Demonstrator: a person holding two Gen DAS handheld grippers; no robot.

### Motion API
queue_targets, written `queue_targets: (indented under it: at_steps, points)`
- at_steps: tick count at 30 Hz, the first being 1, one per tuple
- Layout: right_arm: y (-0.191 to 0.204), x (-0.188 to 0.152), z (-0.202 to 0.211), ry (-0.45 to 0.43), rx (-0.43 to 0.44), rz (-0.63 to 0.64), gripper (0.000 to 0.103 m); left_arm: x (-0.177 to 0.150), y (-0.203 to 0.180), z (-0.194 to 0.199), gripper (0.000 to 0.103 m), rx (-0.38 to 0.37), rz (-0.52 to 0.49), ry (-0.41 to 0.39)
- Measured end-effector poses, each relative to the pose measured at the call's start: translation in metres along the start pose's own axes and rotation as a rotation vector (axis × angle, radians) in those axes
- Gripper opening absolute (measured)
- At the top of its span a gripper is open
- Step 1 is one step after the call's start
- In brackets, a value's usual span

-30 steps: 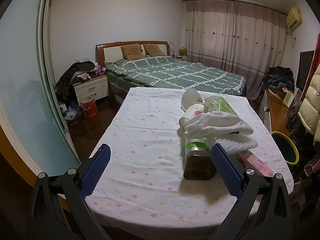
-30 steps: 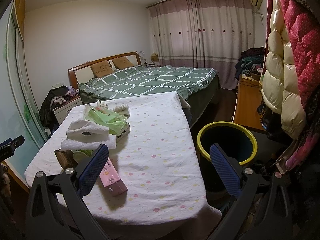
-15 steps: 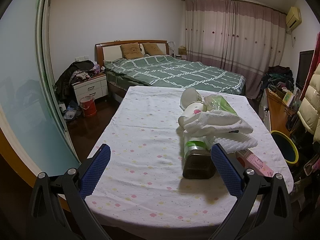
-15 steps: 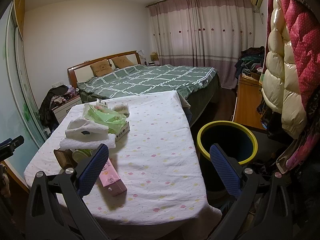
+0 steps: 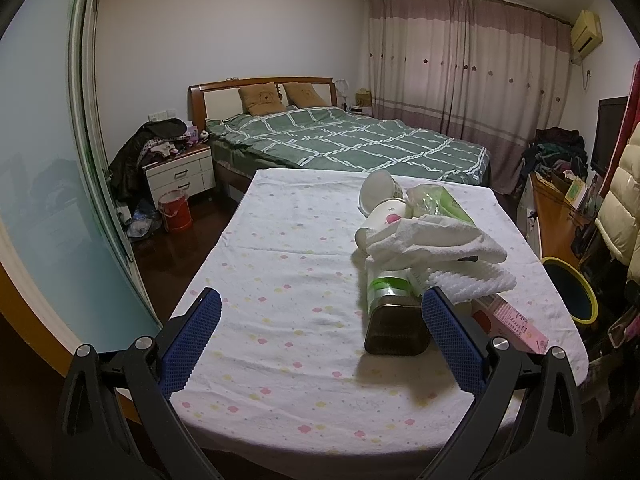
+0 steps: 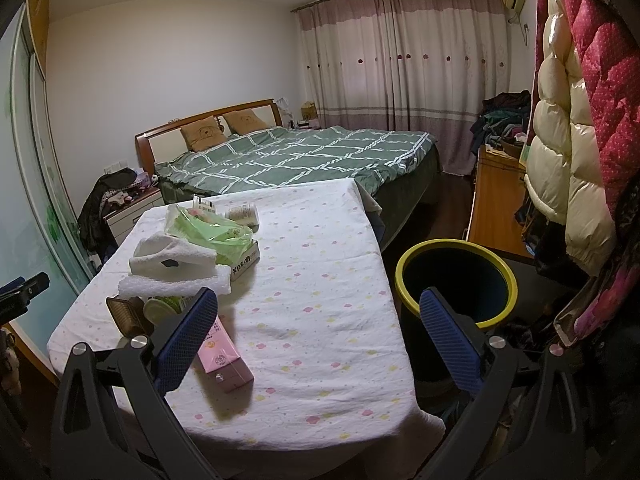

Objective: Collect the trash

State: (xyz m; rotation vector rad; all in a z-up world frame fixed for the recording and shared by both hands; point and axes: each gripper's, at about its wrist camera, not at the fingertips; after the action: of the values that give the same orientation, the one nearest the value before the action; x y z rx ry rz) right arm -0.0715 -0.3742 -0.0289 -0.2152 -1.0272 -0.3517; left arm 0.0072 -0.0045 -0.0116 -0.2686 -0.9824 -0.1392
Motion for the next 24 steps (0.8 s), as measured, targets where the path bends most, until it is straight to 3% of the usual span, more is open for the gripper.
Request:
queue_targets:
  at_steps: [24]
  points:
    - [0.0005, -0.0024, -0.0029, 0.009, 0.002, 0.003, 0.097, -0.0017, -0.0016, -0.0062, 0.099, -0.001, -0.006, 0.016]
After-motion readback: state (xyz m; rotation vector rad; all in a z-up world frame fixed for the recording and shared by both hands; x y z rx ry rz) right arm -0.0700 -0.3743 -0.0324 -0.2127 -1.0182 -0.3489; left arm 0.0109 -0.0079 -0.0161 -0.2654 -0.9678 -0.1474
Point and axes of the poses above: each gripper's, at about its wrist camera, not at the fingertips, and z roughly against the way its jaws point, y to its left, x to its top, and after that the axes turned 15 degrees about -x, right-handed
